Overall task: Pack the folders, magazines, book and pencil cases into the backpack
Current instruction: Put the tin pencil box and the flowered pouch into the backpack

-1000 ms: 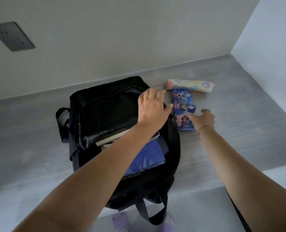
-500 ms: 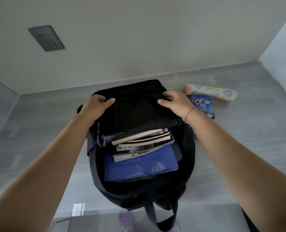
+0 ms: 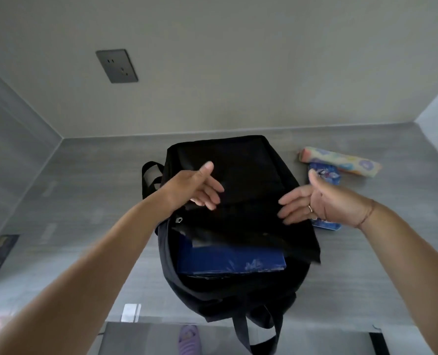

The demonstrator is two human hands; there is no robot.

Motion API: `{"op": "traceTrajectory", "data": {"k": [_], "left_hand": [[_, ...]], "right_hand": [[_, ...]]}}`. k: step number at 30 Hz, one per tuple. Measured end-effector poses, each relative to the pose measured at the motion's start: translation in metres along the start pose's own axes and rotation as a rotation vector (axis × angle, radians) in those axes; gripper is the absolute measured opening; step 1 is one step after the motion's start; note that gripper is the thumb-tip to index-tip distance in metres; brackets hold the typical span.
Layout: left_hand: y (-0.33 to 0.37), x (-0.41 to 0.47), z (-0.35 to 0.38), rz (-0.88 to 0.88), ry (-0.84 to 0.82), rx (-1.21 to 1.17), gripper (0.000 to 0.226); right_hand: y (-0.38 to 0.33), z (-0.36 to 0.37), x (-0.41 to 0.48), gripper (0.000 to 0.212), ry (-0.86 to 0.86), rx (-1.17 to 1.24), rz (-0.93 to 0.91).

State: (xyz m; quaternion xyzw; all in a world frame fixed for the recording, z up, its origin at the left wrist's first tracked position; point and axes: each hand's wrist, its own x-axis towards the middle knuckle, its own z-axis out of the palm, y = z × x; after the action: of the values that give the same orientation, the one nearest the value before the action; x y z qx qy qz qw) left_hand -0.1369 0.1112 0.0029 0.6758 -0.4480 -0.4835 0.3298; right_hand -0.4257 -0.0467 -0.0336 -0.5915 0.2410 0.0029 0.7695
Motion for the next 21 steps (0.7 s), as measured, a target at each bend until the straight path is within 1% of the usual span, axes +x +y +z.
{"op": "traceTrajectory", "data": {"k": [1,2,3,4,5,6,8,9,10,11,12,13,14,15,16,17,18,19,20,21], "left_hand": [[-0.005,0.003,0.005,0.03,0.052,0.146,0.055],[-0.011,0.007,0.008,0.052,0.117,0.413,0.054],[-0.018,0.01,0.012,0.062,0.163,0.717,0.065],[-0.025,0.011,0.018,0.071,0.172,0.937,0.078],[-0.032,0.012,0.022,0.068,0.148,1.074,0.088],[-0.038,0.012,0.027,0.057,0.113,1.149,0.095],[-0.049,0.015,0.031,0.042,0.086,1.217,0.099],[-0.052,0.016,0.031,0.039,0.091,1.236,0.099],[-0.052,0.017,0.031,0.038,0.102,1.241,0.098],[-0.051,0.018,0.03,0.038,0.11,1.229,0.095],[-0.049,0.019,0.03,0.044,0.115,1.205,0.091],[-0.045,0.021,0.03,0.056,0.127,1.168,0.085],[-0.041,0.023,0.03,0.075,0.153,1.114,0.078],[-0.035,0.027,0.032,0.095,0.184,1.035,0.068],[-0.029,0.031,0.035,0.106,0.211,0.932,0.058],[-0.022,0.036,0.038,0.099,0.233,0.816,0.047],[-0.015,0.041,0.041,0.081,0.253,0.702,0.037],[-0.009,0.048,0.044,0.061,0.274,0.604,0.031],[-0.005,0.054,0.046,0.044,0.298,0.533,0.027],[-0.003,0.06,0.047,0.038,0.325,0.493,0.025]], "right_hand": [[-0.002,0.005,0.002,0.071,0.062,-0.086,-0.04],[-0.004,0.012,0.006,0.06,0.128,-0.172,-0.105],[-0.006,0.02,0.01,0.048,0.187,-0.259,-0.17],[-0.007,0.029,0.014,0.041,0.239,-0.346,-0.217],[-0.007,0.037,0.018,0.039,0.279,-0.449,-0.241],[-0.005,0.044,0.022,0.042,0.301,-0.582,-0.241],[0.002,0.054,0.028,0.045,0.272,-0.883,-0.157],[0.007,0.057,0.03,0.044,0.244,-0.999,-0.11],[0.012,0.058,0.032,0.039,0.234,-1.047,-0.095],[0.017,0.057,0.032,0.033,0.274,-1.005,-0.122],[0.02,0.054,0.03,0.025,0.384,-0.886,-0.178],[0.022,0.047,0.028,0.019,0.55,-0.735,-0.231],[0.024,0.037,0.025,0.016,0.756,-0.594,-0.253],[0.027,0.022,0.024,0.015,0.968,-0.502,-0.219],[0.031,0.005,0.023,0.015,1.137,-0.478,-0.107],[0.037,-0.011,0.023,0.024,1.236,-0.487,0.055],[0.045,-0.026,0.024,0.043,1.26,-0.494,0.249],[0.055,-0.036,0.025,0.062,1.23,-0.489,0.425],[0.063,-0.043,0.028,0.076,1.193,-0.487,0.547],[0.07,-0.046,0.031,0.085,1.176,-0.493,0.61]]}}
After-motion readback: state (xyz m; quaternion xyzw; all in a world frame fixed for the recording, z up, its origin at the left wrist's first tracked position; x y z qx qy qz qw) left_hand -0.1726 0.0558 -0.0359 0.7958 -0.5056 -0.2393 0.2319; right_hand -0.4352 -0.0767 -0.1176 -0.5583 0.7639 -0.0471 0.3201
